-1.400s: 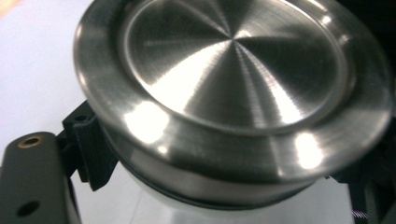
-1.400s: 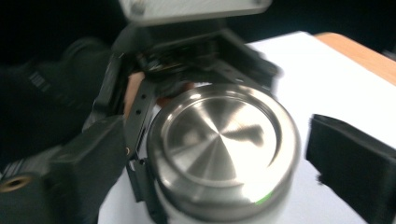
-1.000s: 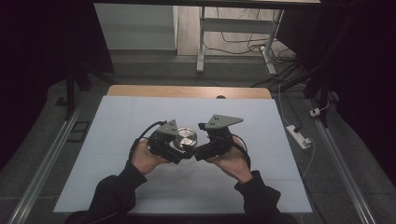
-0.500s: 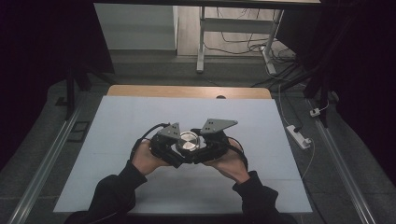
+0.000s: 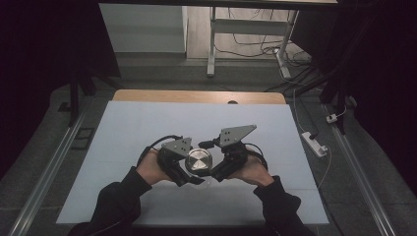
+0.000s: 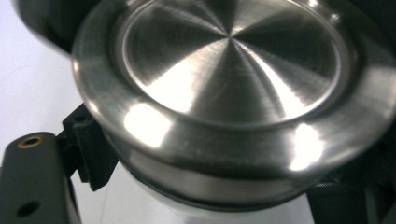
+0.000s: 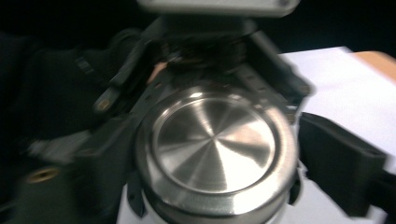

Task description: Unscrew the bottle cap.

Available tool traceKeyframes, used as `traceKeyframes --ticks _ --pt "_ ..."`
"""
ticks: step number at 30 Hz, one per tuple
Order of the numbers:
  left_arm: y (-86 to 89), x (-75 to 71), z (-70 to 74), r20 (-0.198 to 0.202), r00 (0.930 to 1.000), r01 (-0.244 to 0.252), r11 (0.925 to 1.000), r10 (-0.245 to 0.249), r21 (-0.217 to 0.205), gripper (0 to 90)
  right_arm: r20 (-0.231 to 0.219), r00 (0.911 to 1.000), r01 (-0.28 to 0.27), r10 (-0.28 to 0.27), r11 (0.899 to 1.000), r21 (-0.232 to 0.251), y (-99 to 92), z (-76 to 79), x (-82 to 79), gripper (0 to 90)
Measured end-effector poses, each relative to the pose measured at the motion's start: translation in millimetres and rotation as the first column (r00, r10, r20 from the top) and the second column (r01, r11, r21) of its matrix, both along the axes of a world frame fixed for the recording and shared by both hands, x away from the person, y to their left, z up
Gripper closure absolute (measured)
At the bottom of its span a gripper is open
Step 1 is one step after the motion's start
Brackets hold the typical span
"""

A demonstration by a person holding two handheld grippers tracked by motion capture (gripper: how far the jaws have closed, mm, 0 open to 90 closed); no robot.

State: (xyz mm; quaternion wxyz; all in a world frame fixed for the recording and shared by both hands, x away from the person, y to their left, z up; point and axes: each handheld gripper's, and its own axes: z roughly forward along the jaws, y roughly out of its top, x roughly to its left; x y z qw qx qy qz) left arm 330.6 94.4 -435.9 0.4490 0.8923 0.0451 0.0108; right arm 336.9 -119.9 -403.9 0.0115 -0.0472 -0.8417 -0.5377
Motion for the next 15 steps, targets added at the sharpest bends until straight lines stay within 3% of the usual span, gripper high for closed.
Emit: traceKeyframes --ticks 2,3,6,7,9,10,12,15 --pt "2.4 3.0 0.4 0.001 0.9970 -0.077 0.9970 0.077 0.010 15.2 0.007 0.9970 0.077 -0.077 0.997 0.002 -1.6 5.6 0.1 6.9" --pt "3.5 4.9 0.4 0.004 0.9931 -0.117 0.9930 0.117 0.014 15.2 0.032 0.9913 0.128 -0.128 0.992 -0.013 -2.1 8.4 -0.7 6.6" --pt "5.5 8.8 -0.4 0.000 0.9709 -0.239 0.9706 0.239 0.027 15.2 0.074 0.9667 0.248 -0.245 0.968 -0.033 0.0 12.4 -4.2 6.9" --pt "5.5 8.8 -0.4 0.000 0.9709 -0.239 0.9706 0.239 0.027 15.2 0.074 0.9667 0.248 -0.245 0.968 -0.033 0.0 12.4 -4.2 6.9" --pt "6.4 10.2 -1.6 -0.003 0.9594 -0.282 0.9590 0.282 0.030 15.2 0.083 0.9513 0.300 -0.297 0.953 -0.031 3.9 12.4 -6.8 7.4" --pt "6.9 11.0 -2.4 -0.009 0.9553 -0.295 0.9549 0.295 0.034 15.1 0.088 0.9352 0.347 -0.343 0.937 -0.037 9.5 10.3 -8.7 7.9" --pt "6.2 10.5 -2.8 -0.010 0.9549 -0.296 0.9545 0.297 0.031 15.2 0.099 0.9237 0.375 -0.370 0.926 -0.035 14.2 6.6 -10.3 8.1" --pt "2.6 8.1 -2.0 -0.004 0.9606 -0.278 0.9602 0.278 0.032 15.2 0.096 0.9195 0.386 -0.381 0.922 -0.037 17.9 1.7 -10.2 11.2"
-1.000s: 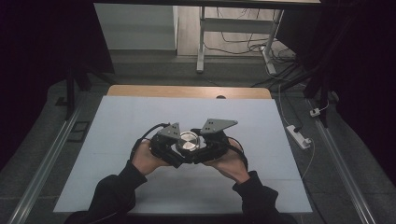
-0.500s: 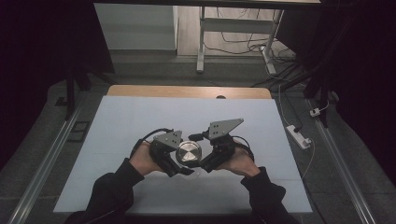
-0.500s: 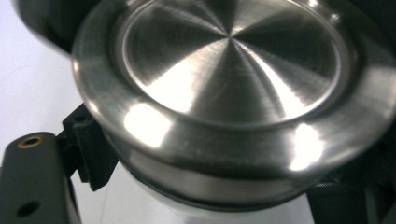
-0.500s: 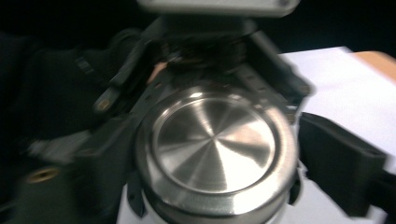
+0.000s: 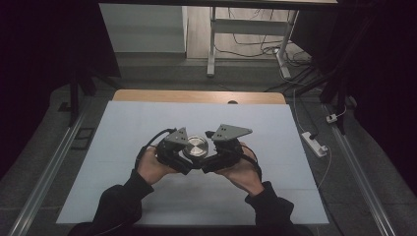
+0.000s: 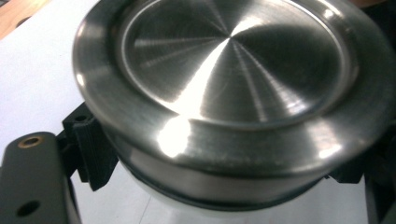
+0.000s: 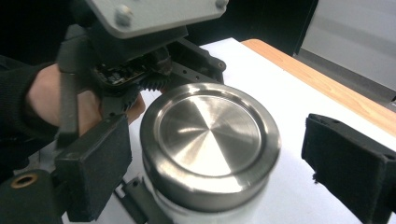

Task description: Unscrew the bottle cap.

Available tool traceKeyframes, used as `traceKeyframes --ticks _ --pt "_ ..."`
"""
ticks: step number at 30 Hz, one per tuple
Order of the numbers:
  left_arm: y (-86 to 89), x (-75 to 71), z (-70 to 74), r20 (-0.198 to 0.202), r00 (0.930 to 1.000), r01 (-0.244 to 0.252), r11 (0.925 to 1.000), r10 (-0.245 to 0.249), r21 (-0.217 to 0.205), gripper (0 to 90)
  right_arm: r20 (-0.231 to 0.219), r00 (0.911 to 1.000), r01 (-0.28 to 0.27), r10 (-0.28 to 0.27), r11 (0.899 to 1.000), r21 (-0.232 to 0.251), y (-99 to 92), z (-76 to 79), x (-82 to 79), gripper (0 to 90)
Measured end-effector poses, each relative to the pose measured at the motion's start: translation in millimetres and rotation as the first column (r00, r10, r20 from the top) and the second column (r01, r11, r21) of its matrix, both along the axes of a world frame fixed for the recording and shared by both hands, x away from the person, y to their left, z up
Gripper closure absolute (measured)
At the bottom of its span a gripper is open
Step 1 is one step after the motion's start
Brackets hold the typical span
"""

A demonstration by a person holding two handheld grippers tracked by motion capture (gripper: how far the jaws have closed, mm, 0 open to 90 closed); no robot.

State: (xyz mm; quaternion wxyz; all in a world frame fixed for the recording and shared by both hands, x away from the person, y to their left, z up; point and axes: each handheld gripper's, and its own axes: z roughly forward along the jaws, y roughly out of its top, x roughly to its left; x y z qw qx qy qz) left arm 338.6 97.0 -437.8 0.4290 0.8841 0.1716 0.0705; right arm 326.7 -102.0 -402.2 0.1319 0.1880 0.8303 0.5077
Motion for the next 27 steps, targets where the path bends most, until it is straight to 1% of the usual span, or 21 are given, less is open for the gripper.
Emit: traceKeyframes --ticks 2,3,4,5,8,9,10,11,12,13,14,15,16,17,19,20,21,22,24,26,27 --pt "-1.5 -1.4 1.1 0.002 1.0000 0.009 1.0000 -0.009 0.001 15.2 -0.003 1.0000 -0.007 0.007 1.000 0.002 0.7 -2.2 0.4 13.7" --pt "-2.0 -1.9 1.6 0.001 0.9999 0.013 0.9999 -0.013 0.002 15.1 -0.011 0.9998 -0.019 0.019 1.000 0.007 1.0 -3.1 0.5 17.6" --pt "-2.0 -1.9 1.6 0.001 0.9999 0.013 0.9999 -0.013 0.002 15.2 -0.011 0.9998 -0.019 0.019 1.000 0.007 1.0 -3.1 0.5 17.6" --pt "-0.9 -1.8 2.1 0.005 0.9996 0.029 0.9996 -0.029 0.008 15.2 -0.013 0.9992 -0.037 0.037 0.999 0.014 0.8 -3.0 -0.5 19.5" --pt "0.9 -1.8 2.6 -0.001 0.9966 0.082 0.9966 -0.082 0.000 15.2 -0.024 0.9973 -0.069 0.069 0.998 0.010 -1.1 -0.7 -0.3 19.7" --pt "0.9 -1.8 2.6 -0.001 0.9966 0.082 0.9966 -0.082 0.000 15.2 -0.029 0.9955 -0.090 0.090 0.996 0.010 -2.1 -0.2 0.0 19.8" --pt "1.2 -2.2 2.8 0.000 0.9945 0.104 0.9945 -0.104 -0.001 15.2 -0.031 0.9926 -0.117 0.117 0.993 0.010 -3.2 0.4 0.2 19.8" --pt "1.8 -3.7 3.9 0.001 0.9881 0.154 0.9881 -0.154 -0.001 15.2 -0.034 0.9886 -0.146 0.147 0.989 0.009 -4.8 1.0 0.9 19.8" --pt "1.7 -5.0 4.3 0.000 0.9840 0.178 0.9839 -0.178 -0.010 15.2 -0.041 0.9832 -0.177 0.178 0.984 0.015 -6.5 1.6 1.6 19.8" --pt "1.9 -6.2 5.0 0.002 0.9780 0.209 0.9779 -0.209 -0.015 15.2 -0.047 0.9759 -0.212 0.213 0.977 0.023 -8.2 2.1 2.1 19.8" --pt "2.1 -7.6 5.8 0.005 0.9703 0.242 0.9701 -0.242 -0.017 15.2 -0.050 0.9668 -0.250 0.251 0.968 0.030 -10.1 2.7 2.6 19.8" --pt "1.7 -9.4 6.4 0.008 0.9607 0.278 0.9605 -0.278 -0.020 15.1 -0.054 0.9551 -0.289 0.291 0.956 0.037 -11.9 3.4 3.1 19.8" --pt "0.8 -11.8 6.8 0.016 0.9510 0.309 0.9508 -0.309 -0.020 15.1 -0.058 0.9406 -0.332 0.334 0.942 0.043 -13.8 4.0 3.1 19.8" --pt "0.8 -11.8 6.8 0.016 0.9510 0.309 0.9508 -0.309 -0.020 15.1 -0.058 0.9247 -0.374 0.376 0.926 0.048 -15.5 4.3 2.9 19.8" --pt "-3.2 -16.0 7.8 0.024 0.9331 0.359 0.9333 -0.359 -0.008 15.1 -0.056 0.8994 -0.431 0.433 0.901 0.050 -18.5 4.2 2.3 19.8" --pt "-3.2 -16.0 7.8 0.024 0.9331 0.359 0.9333 -0.359 -0.008 15.2 -0.056 0.8994 -0.431 0.433 0.901 0.050 -18.5 4.2 2.3 19.8" --pt "-4.7 -16.0 7.9 0.023 0.9366 0.350 0.9367 -0.350 -0.010 15.1 -0.057 0.8907 -0.448 0.451 0.892 0.053 -20.9 4.1 2.5 19.3" --pt "-4.7 -15.2 8.0 0.021 0.9435 0.331 0.9435 -0.331 -0.013 15.1 -0.060 0.8968 -0.436 0.438 0.898 0.055 -21.6 4.9 2.7 16.8" --pt "-3.2 -12.9 8.0 0.016 0.9604 0.279 0.9603 -0.278 -0.017 15.2 -0.045 0.9245 -0.376 0.379 0.925 0.065 -22.5 9.2 3.3 11.8" --pt "-1.1 -9.4 7.5 0.011 0.9790 0.204 0.9789 -0.204 -0.014 15.1 -0.032 0.9499 -0.308 0.311 0.949 0.070 -24.2 14.6 2.9 10.4" --pt "-1.1 -9.4 7.5 0.011 0.9790 0.204 0.9789 -0.204 -0.014 15.2 -0.019 0.9628 -0.268 0.270 0.962 0.058 -24.3 16.8 2.1 10.4"
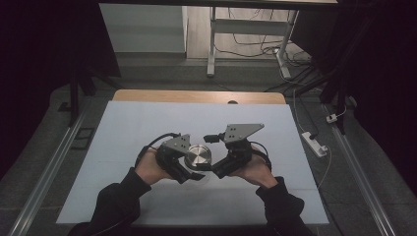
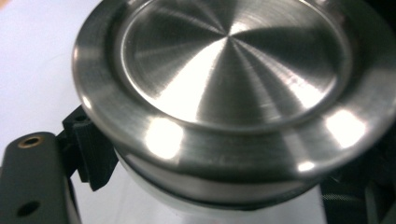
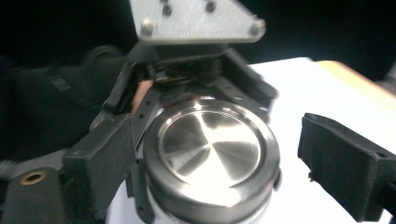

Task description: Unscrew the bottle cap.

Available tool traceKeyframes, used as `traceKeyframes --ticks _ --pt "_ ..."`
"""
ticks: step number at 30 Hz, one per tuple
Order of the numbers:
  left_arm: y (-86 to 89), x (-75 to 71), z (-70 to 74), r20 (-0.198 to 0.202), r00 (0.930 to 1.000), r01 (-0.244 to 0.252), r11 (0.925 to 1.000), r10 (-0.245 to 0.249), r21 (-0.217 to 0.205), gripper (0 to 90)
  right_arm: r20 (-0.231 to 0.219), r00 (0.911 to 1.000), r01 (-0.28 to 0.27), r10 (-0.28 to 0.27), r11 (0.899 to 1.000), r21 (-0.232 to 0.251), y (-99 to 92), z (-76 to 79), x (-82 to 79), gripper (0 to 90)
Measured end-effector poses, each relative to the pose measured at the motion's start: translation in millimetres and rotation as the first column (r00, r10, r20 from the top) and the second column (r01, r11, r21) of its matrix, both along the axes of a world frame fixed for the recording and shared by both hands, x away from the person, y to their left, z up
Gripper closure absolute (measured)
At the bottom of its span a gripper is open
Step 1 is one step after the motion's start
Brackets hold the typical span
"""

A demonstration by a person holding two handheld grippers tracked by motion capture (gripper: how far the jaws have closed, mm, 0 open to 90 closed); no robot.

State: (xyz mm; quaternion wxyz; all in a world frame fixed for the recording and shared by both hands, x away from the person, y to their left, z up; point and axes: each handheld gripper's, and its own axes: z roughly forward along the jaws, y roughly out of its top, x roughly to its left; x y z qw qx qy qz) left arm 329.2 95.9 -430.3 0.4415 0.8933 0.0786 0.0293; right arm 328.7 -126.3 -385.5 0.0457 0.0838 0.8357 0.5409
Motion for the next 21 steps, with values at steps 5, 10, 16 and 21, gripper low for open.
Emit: traceKeyframes --ticks 5,10,16,21 --pt "1.9 6.6 -3.0 0.008 0.9837 -0.180 0.9832 0.180 0.030 15.1 0.032 0.9891 0.145 -0.144 0.989 -0.033 5.1 1.4 -3.2 10.5" --pt "0.2 6.8 -4.5 0.002 0.9764 -0.216 0.9756 0.216 0.040 15.1 0.037 0.9680 0.250 -0.248 0.966 -0.069 21.3 -10.6 -5.0 10.5" --pt "-4.8 3.4 -3.0 0.017 0.9851 -0.172 0.9831 0.171 0.063 15.2 0.009 0.9743 0.225 -0.225 0.973 -0.059 24.1 -16.8 -3.9 19.0" --pt "-3.7 3.0 -3.9 0.002 0.9929 -0.119 0.9918 0.119 0.049 15.1 0.006 0.9870 0.161 -0.161 0.984 -0.076 21.8 -15.1 -3.8 19.4"
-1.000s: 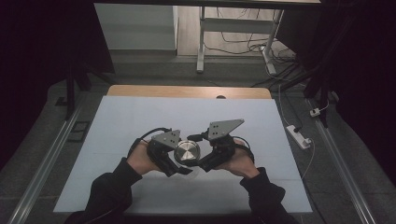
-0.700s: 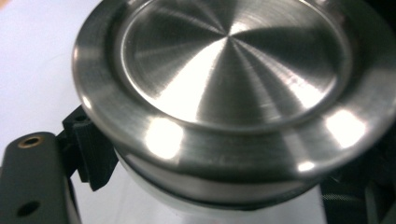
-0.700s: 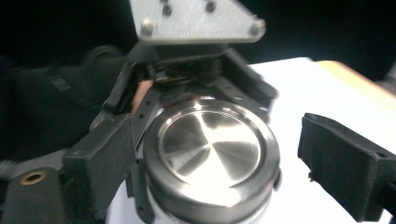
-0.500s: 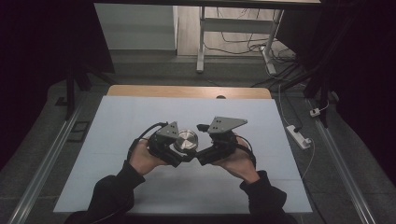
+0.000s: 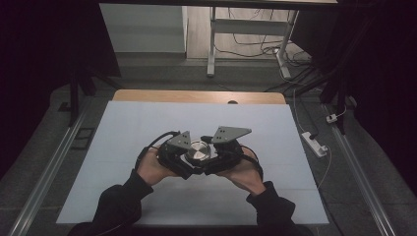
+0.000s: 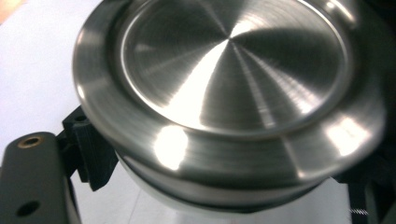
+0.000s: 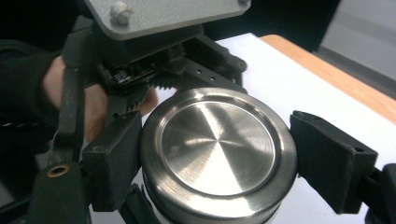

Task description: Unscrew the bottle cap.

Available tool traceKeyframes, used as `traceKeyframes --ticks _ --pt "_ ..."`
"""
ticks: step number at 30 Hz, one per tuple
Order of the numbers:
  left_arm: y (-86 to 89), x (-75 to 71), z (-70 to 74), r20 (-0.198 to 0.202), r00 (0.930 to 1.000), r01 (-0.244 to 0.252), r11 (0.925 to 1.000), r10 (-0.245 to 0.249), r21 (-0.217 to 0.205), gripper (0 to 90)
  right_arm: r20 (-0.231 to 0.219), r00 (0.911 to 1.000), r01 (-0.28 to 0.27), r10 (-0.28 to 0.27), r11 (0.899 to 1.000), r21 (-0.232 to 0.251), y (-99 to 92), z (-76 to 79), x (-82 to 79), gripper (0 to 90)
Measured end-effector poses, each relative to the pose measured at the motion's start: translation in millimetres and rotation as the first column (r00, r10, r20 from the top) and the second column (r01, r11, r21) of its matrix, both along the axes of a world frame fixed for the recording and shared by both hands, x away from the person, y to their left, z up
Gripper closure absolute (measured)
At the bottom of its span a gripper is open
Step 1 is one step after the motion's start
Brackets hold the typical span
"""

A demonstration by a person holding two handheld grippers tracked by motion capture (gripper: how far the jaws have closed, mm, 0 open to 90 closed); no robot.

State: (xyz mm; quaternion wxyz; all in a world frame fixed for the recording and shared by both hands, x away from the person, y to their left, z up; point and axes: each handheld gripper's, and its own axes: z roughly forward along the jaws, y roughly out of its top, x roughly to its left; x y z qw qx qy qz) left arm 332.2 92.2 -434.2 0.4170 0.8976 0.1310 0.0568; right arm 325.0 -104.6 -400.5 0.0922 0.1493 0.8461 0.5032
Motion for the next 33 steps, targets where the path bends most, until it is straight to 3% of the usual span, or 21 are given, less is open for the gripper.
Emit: traceKeyframes --ticks 1,2,4,5,9,10,12,13,14,15,16,21,22,27,33 --pt "0.5 0.1 0.1 -0.004 0.9997 0.024 0.9997 -0.024 0.001 15.1 0.000 1.0000 0.000 0.000 1.000 0.000 0.0 0.0 0.0 19.4" --pt "0.9 -0.4 0.0 -0.007 0.9988 0.048 0.9989 -0.048 -0.005 15.1 -0.012 0.9985 -0.053 0.053 0.999 0.003 -2.6 0.4 1.2 19.5" --pt "1.9 -1.3 0.4 -0.010 0.9952 0.097 0.9951 -0.097 -0.016 15.2 -0.022 0.9938 -0.109 0.109 0.994 0.018 -5.7 0.7 2.1 19.5" --pt "2.0 -3.1 0.8 -0.011 0.9900 0.140 0.9897 -0.140 -0.030 15.1 -0.028 0.9902 -0.136 0.137 0.990 0.027 -7.0 0.9 2.8 19.5" --pt "1.5 -6.0 1.9 -0.008 0.9736 0.228 0.9732 -0.228 -0.030 15.1 -0.040 0.9692 -0.241 0.243 0.969 0.048 -11.9 1.2 3.7 19.5" --pt "1.5 -6.0 1.9 -0.008 0.9736 0.228 0.9732 -0.228 -0.030 15.1 -0.040 0.9692 -0.241 0.243 0.969 0.048 -11.9 1.2 3.7 19.5" --pt "0.5 -8.2 2.2 -0.003 0.9655 0.260 0.9652 -0.260 -0.023 15.1 -0.041 0.9574 -0.284 0.286 0.958 0.050 -13.0 1.0 2.9 19.6" --pt "-0.2 -9.2 2.1 -0.001 0.9615 0.275 0.9613 -0.275 -0.021 15.1 -0.034 0.9452 -0.323 0.325 0.945 0.050 -13.5 0.4 1.9 19.5" --pt "-0.6 -10.0 2.0 0.002 0.9578 0.287 0.9576 -0.288 -0.018 15.1 -0.034 0.9452 -0.323 0.325 0.945 0.050 -13.5 0.4 1.9 19.5" --pt "-1.0 -10.5 1.9 0.002 0.9557 0.294 0.9555 -0.294 -0.018 15.1 -0.029 0.9354 -0.351 0.352 0.935 0.052 -14.4 -0.2 1.3 19.5" --pt "-1.4 -10.7 1.8 0.001 0.9535 0.301 0.9534 -0.301 -0.018 15.1 -0.026 0.9332 -0.357 0.358 0.933 0.053 -14.8 -0.3 1.0 19.5" --pt "-1.3 -9.2 0.0 -0.001 0.9602 0.279 0.9601 -0.279 -0.015 15.1 -0.025 0.9382 -0.343 0.345 0.937 0.058 -15.4 0.2 1.6 19.6" --pt "-1.2 -8.6 -0.4 -0.002 0.9623 0.272 0.9622 -0.272 -0.011 15.1 -0.024 0.9452 -0.324 0.326 0.944 0.055 -15.6 0.3 2.4 19.6" --pt "-0.7 -5.6 -4.0 -0.012 0.9729 0.231 0.9729 -0.231 0.004 15.1 -0.022 0.9560 -0.291 0.292 0.955 0.064 -15.8 0.4 3.5 19.6" --pt "0.7 -2.9 -4.6 -0.007 0.9778 0.209 0.9778 -0.209 0.007 15.1 -0.009 0.9644 -0.263 0.264 0.961 0.088 -18.1 3.2 4.5 19.6"
